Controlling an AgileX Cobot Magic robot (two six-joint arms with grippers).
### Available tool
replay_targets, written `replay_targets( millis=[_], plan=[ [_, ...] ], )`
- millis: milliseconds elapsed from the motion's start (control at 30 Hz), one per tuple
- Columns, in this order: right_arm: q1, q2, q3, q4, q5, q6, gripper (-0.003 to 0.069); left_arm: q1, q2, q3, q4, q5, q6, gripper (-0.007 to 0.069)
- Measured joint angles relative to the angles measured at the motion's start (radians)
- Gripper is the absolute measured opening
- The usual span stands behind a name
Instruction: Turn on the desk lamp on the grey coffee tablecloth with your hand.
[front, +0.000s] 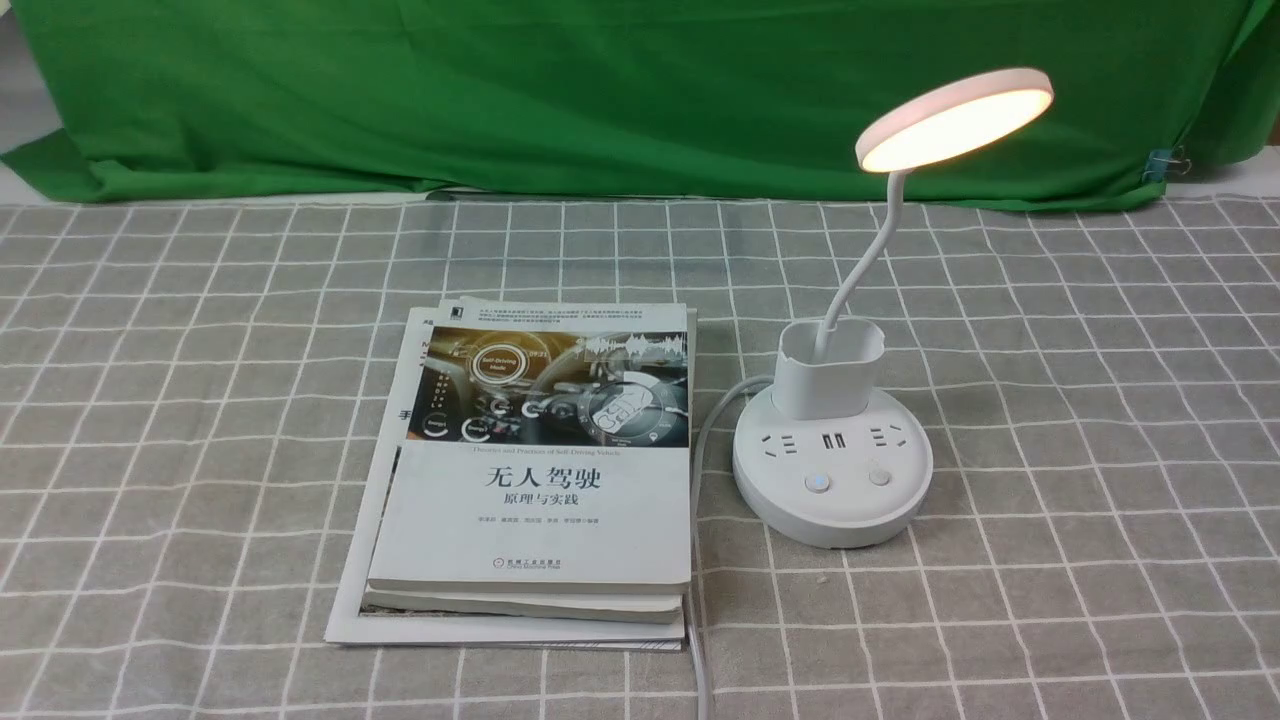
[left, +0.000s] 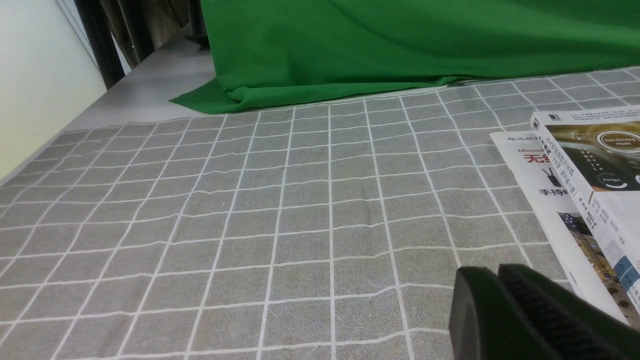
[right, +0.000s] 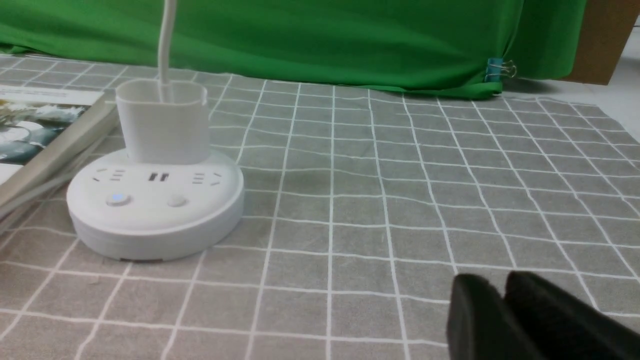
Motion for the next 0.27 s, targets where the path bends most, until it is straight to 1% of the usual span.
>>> replay_targets(
  millis=[267],
  plan=[
    [0.000,0.000,0.000,0.000,0.001,-0.001,0.0160,0.000,0.000,0.000,0.000,0.000,0.000,0.0019]
  ],
)
